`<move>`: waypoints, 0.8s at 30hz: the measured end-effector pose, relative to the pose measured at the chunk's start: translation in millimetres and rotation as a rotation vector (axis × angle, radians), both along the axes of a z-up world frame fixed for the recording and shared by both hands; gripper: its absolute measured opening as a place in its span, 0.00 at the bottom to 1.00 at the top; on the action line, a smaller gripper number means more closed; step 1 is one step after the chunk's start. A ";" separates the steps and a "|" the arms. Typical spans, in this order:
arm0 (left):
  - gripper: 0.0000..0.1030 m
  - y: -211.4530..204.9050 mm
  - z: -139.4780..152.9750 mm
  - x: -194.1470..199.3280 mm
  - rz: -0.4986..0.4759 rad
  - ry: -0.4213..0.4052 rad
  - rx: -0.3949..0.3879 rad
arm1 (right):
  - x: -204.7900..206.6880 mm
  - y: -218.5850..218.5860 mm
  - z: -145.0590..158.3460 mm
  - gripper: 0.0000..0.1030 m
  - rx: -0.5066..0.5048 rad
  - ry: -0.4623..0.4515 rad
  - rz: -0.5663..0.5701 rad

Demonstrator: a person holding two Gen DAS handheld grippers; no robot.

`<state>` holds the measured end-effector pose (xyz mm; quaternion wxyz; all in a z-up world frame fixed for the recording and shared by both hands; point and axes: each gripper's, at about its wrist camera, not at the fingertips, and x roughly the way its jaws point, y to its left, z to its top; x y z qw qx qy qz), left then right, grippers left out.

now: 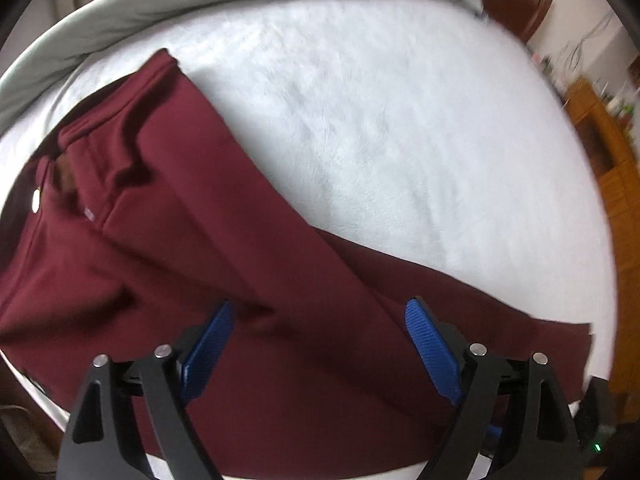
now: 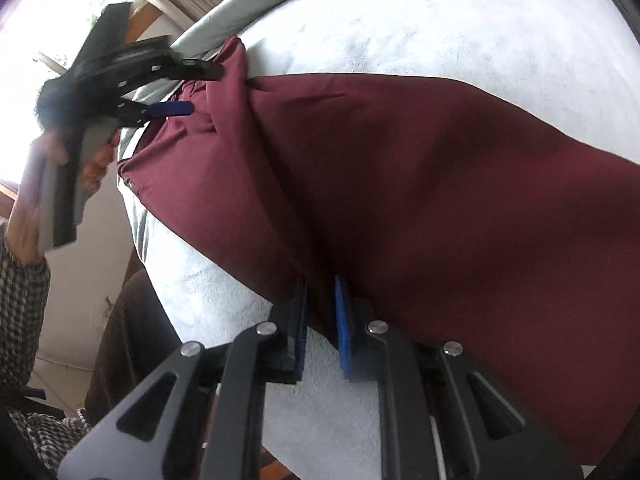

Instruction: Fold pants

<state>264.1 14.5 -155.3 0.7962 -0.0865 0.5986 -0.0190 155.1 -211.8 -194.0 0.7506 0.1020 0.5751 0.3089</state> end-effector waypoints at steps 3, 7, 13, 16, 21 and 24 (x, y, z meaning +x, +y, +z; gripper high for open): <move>0.86 -8.2 -10.9 13.8 -0.022 0.048 0.049 | -0.4 6.6 1.4 0.12 -0.033 -0.005 0.006; 0.86 -10.4 -22.8 25.4 -0.018 0.110 0.083 | -1.1 14.1 4.0 0.12 -0.073 -0.017 0.022; 0.74 6.0 -37.9 40.0 0.043 0.171 0.073 | -0.3 14.9 -0.3 0.12 -0.052 -0.004 0.004; 0.51 8.5 -33.9 40.4 0.034 0.145 0.067 | -1.1 19.2 0.2 0.12 -0.071 -0.014 0.011; 0.24 19.3 -15.8 25.2 0.041 0.072 0.022 | 2.3 9.7 3.3 0.13 -0.045 0.008 -0.019; 0.21 33.7 1.4 0.2 0.067 0.002 -0.026 | 0.9 5.8 10.4 0.13 -0.042 -0.005 -0.021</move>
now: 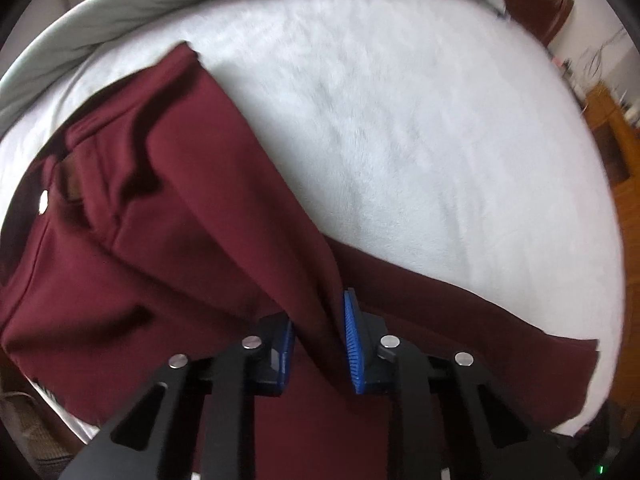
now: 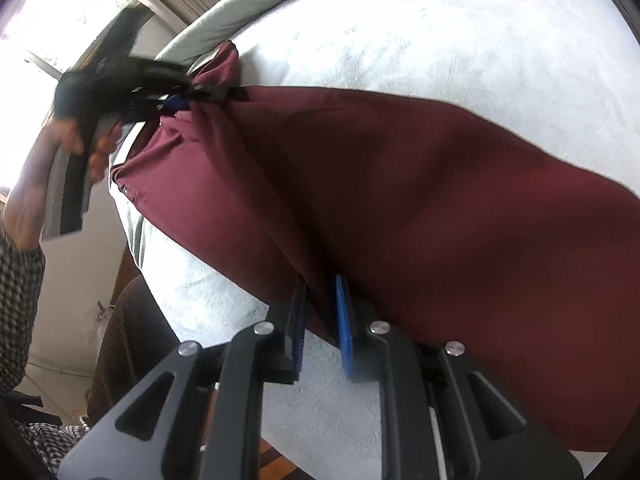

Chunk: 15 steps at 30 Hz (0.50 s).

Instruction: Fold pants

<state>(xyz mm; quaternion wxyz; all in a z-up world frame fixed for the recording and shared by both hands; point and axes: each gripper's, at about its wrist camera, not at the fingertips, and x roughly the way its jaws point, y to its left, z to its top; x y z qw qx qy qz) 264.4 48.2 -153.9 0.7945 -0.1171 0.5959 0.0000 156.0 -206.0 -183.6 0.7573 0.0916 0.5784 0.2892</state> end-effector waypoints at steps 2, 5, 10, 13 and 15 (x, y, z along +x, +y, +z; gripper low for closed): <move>0.20 8.7 8.1 -22.9 0.014 -0.042 -0.020 | -1.3 -0.5 4.8 0.13 -0.008 -0.008 0.006; 0.19 16.5 16.3 -63.3 0.037 -0.098 -0.018 | -4.5 -1.3 9.0 0.13 -0.010 -0.009 0.019; 0.19 21.9 5.9 -109.4 0.044 -0.136 0.001 | -16.1 5.4 2.9 0.14 -0.043 0.007 0.065; 0.19 23.9 -18.6 -111.3 0.052 -0.121 -0.001 | -20.3 8.7 -1.7 0.15 -0.076 0.002 0.082; 0.24 26.3 -28.3 -110.3 0.040 -0.144 0.004 | -20.6 10.6 0.8 0.15 -0.090 0.002 0.087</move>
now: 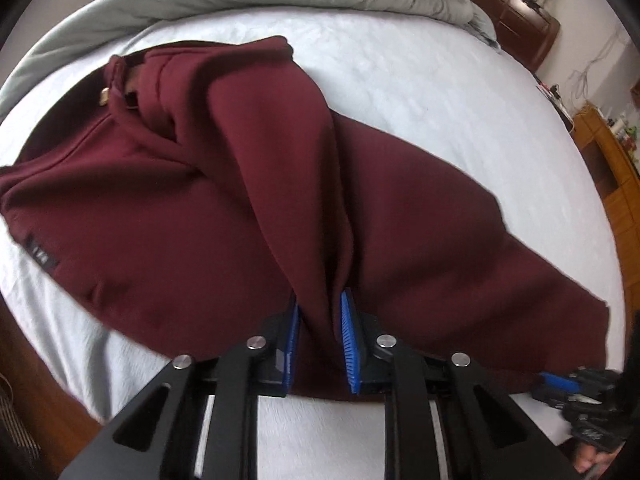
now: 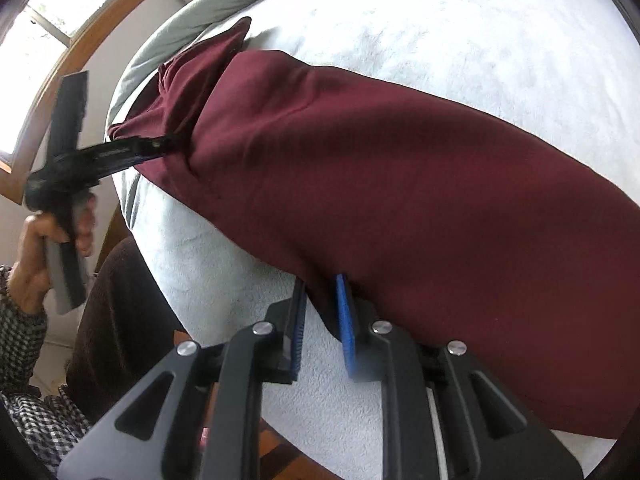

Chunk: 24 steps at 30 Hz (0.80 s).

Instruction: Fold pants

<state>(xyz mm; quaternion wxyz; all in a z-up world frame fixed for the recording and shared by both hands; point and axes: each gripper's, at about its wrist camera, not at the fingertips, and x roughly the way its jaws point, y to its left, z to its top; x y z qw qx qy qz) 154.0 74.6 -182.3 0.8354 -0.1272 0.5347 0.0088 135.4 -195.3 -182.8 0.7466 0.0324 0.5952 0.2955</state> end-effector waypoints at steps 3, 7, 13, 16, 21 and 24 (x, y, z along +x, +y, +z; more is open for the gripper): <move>0.32 2.2 -2.1 7.0 0.011 -0.006 -0.047 | -1.6 3.4 6.4 0.15 -0.033 -0.006 0.012; 0.53 3.3 3.4 11.8 0.029 -0.014 -0.041 | -6.1 -1.9 16.4 0.14 -0.026 -0.017 0.007; 0.64 19.1 4.9 0.9 0.066 0.008 -0.137 | -5.7 -0.9 3.3 0.36 0.010 0.065 -0.012; 0.76 27.2 21.8 -8.0 0.048 -0.016 -0.100 | -3.6 1.4 26.5 0.56 0.086 0.033 -0.036; 0.83 55.1 37.5 -18.5 0.040 -0.046 0.086 | 16.0 46.2 43.0 0.56 0.131 0.011 0.019; 0.84 80.8 34.2 -17.5 0.075 -0.021 0.091 | 42.2 88.3 42.7 0.56 0.169 0.032 0.050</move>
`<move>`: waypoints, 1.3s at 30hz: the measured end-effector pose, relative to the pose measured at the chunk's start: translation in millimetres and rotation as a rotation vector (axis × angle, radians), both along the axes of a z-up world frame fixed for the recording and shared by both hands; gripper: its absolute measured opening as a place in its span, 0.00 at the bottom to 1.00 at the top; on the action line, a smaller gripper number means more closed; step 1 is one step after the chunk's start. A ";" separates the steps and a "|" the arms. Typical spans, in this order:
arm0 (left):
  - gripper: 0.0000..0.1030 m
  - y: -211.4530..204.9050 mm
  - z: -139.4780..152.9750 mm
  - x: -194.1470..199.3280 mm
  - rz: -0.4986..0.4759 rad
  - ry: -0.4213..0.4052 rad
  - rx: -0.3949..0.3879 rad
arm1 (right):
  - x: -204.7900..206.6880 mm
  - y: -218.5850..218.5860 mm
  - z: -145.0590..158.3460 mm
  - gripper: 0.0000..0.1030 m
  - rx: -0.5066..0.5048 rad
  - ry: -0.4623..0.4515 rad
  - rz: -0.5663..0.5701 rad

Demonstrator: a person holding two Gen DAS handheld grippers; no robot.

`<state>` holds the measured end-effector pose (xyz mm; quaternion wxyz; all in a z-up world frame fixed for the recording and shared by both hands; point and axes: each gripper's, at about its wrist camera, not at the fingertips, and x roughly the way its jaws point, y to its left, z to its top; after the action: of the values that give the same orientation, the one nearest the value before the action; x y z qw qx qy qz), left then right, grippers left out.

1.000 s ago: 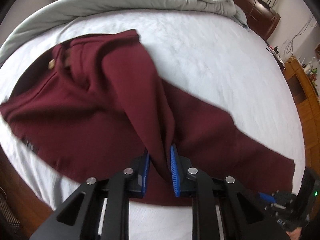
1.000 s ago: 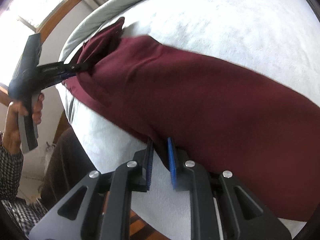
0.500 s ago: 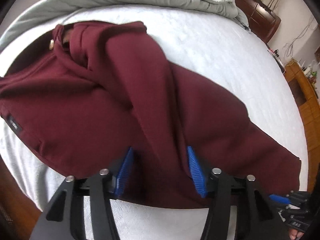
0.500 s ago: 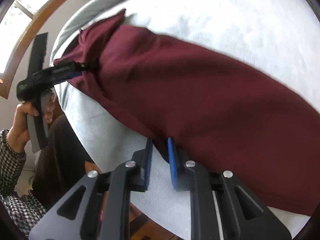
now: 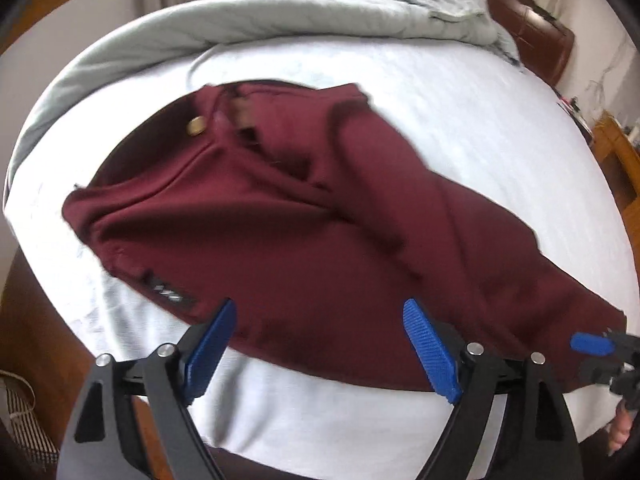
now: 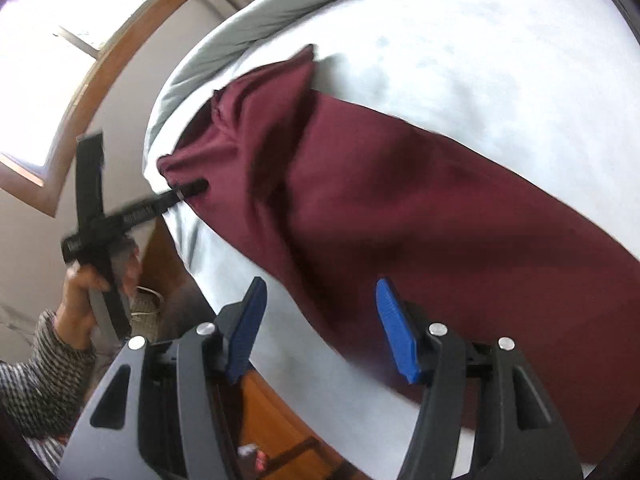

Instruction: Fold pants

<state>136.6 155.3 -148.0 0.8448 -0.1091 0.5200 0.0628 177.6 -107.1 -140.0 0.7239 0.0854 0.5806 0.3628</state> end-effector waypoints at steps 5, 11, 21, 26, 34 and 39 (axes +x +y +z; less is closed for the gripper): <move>0.84 34.7 -6.3 6.9 0.047 -0.004 0.037 | 53.6 57.2 -8.7 0.56 0.074 0.076 -0.001; 0.84 73.1 -5.8 16.6 0.093 -0.033 0.059 | 103.4 104.7 -33.4 0.57 0.109 0.177 -0.019; 0.84 106.1 -19.9 13.9 0.109 -0.042 -0.008 | 142.9 129.5 -46.7 0.08 0.276 0.273 -0.050; 0.84 112.3 -13.9 8.0 0.118 -0.071 -0.044 | 109.2 155.4 -4.4 0.10 0.319 0.136 0.127; 0.84 128.7 -12.9 -1.0 0.133 -0.079 -0.095 | 65.2 193.1 -35.5 0.41 0.195 0.188 0.280; 0.84 140.5 -16.0 -2.5 0.138 -0.087 -0.145 | 94.3 163.4 -14.1 0.60 0.273 0.191 0.171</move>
<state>134.1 295.8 -164.0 0.8502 -0.2079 0.4773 0.0783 271.9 56.4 -154.1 0.6140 0.1672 0.5971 0.4885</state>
